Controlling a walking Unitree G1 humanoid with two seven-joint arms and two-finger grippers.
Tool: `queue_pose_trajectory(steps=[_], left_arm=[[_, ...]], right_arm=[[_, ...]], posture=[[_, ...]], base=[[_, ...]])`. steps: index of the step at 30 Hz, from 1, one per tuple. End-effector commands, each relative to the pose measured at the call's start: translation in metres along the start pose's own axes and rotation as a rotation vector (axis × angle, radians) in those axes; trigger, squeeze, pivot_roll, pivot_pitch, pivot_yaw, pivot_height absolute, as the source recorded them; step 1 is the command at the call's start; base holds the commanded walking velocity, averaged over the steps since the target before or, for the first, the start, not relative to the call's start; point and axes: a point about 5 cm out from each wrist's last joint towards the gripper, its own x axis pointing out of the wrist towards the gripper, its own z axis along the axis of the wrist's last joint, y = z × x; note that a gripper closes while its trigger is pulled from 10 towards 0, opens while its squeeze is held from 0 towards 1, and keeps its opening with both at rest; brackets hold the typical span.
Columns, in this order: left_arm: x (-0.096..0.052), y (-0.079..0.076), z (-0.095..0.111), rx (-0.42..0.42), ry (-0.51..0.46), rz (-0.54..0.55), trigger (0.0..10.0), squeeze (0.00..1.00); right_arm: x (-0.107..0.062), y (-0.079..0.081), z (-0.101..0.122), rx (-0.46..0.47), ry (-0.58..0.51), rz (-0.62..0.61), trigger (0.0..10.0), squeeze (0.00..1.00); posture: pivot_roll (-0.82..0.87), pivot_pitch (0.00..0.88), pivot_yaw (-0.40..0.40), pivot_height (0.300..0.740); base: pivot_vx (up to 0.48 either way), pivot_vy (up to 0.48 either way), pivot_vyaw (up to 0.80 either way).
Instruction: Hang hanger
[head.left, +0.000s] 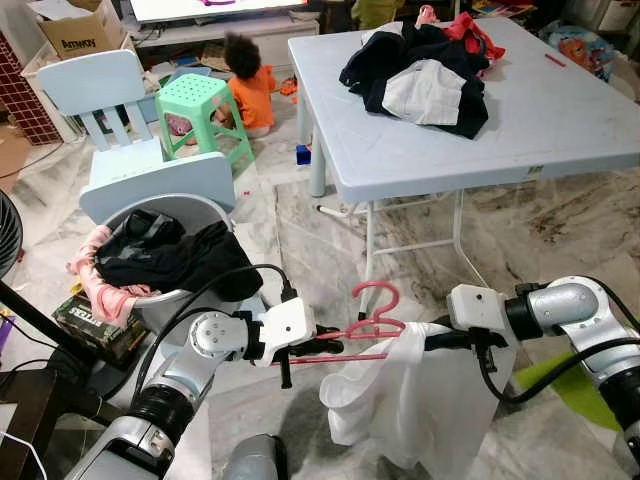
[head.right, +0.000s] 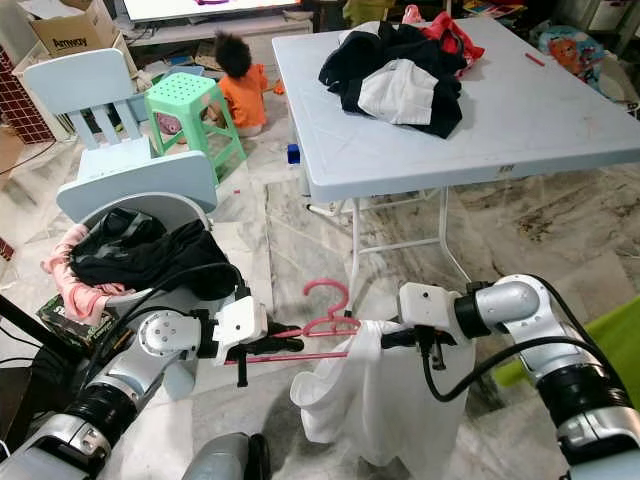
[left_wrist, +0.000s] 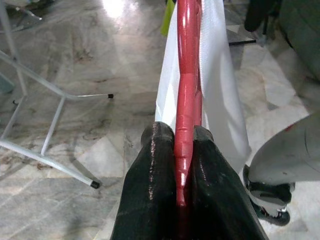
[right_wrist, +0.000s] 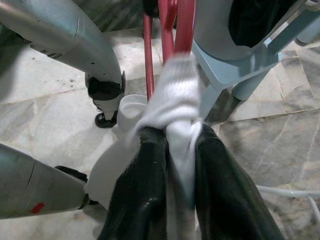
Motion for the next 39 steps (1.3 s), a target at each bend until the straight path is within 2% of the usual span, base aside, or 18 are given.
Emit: queue_pose_trajectory(steps=[1, 2, 4, 9, 11, 17, 20, 22, 27, 28, 30, 33, 37, 39], left_arm=[[-0.003, 0.011, 0.007, -0.004, -0.048, 0.078, 0.0, 0.00], [-0.004, 0.011, 0.007, -0.015, -0.053, 0.092, 0.0, 0.00], [-0.005, 0.012, 0.006, -0.015, -0.054, 0.109, 0.0, 0.00], [-0.006, 0.013, 0.003, -0.022, -0.053, 0.140, 0.0, 0.00], [-0.005, 0.017, 0.004, -0.031, -0.065, 0.206, 0.0, 0.00], [-0.006, 0.028, 0.006, -0.080, -0.083, 0.336, 0.0, 0.00], [-0.007, 0.033, 0.007, -0.104, -0.097, 0.397, 0.0, 0.00], [-0.007, 0.037, 0.008, -0.131, -0.123, 0.439, 0.0, 0.00], [-0.005, 0.038, 0.015, -0.126, -0.157, 0.450, 0.0, 0.00], [-0.004, 0.038, 0.018, -0.117, -0.165, 0.446, 0.0, 0.00], [-0.003, 0.039, 0.022, -0.113, -0.182, 0.447, 0.0, 0.00], [-0.002, 0.039, 0.026, -0.089, -0.189, 0.427, 0.0, 0.00], [-0.004, 0.040, 0.028, -0.077, -0.194, 0.423, 0.0, 0.00], [-0.005, 0.041, 0.030, -0.072, -0.199, 0.422, 0.0, 0.00]], right_arm=[[-0.011, -0.013, 0.006, -0.040, 0.017, -0.053, 10.0, 1.00], [-0.018, -0.024, 0.008, -0.050, 0.023, -0.123, 10.0, 1.00], [-0.028, -0.036, 0.014, -0.049, 0.000, -0.193, 10.0, 1.00], [-0.040, -0.050, 0.022, -0.092, 0.011, -0.289, 10.0, 1.00], [-0.045, -0.063, 0.030, -0.121, -0.009, -0.399, 10.0, 1.00], [-0.044, -0.067, 0.029, -0.143, -0.019, -0.527, 10.0, 1.00], [-0.043, -0.067, 0.022, -0.105, -0.029, -0.633, 10.0, 1.00], [-0.042, -0.064, 0.014, -0.034, -0.057, -0.727, 10.0, 1.00], [-0.035, -0.056, -0.005, 0.143, -0.115, -0.933, 10.0, 1.00], [-0.031, -0.051, -0.013, 0.199, -0.110, -0.991, 10.0, 1.00], [-0.018, -0.038, -0.030, 0.314, -0.084, -1.028, 10.0, 1.00], [0.002, -0.018, -0.045, 0.407, -0.033, -0.943, 10.0, 1.00], [0.017, -0.003, -0.053, 0.467, 0.001, -0.838, 10.0, 1.00], [0.023, 0.002, -0.055, 0.486, 0.007, -0.798, 10.0, 0.96]], posture=[[-0.05, 0.000, 0.015, 0.740], [-0.05, 0.000, 0.015, 0.740], [-0.05, 0.000, 0.015, 0.740], [-0.05, 0.000, 0.015, 0.740], [-0.05, 0.000, 0.011, 0.740], [-0.04, 0.000, 0.007, 0.740], [-0.04, 0.000, 0.009, 0.740], [-0.04, 0.000, 0.015, 0.740], [-0.05, 0.000, 0.018, 0.740], [-0.05, 0.000, 0.021, 0.740], [-0.04, 0.000, 0.030, 0.740], [-0.04, 0.000, 0.035, 0.740], [-0.04, 0.000, 0.038, 0.740], [-0.04, 0.000, 0.039, 0.740]], base=[[0.000, 0.000, 0.00], [0.000, 0.000, 0.00], [0.000, 0.000, 0.00], [0.000, 0.000, 0.00], [0.000, 0.000, 0.00], [0.000, 0.000, 0.00], [0.000, 0.000, 0.00], [0.000, 0.000, 0.00], [0.000, 0.000, 0.00], [0.000, 0.000, 0.00], [0.000, 0.000, 0.00], [0.000, 0.000, 0.00], [0.000, 0.000, 0.00], [0.000, 0.000, 0.00]])
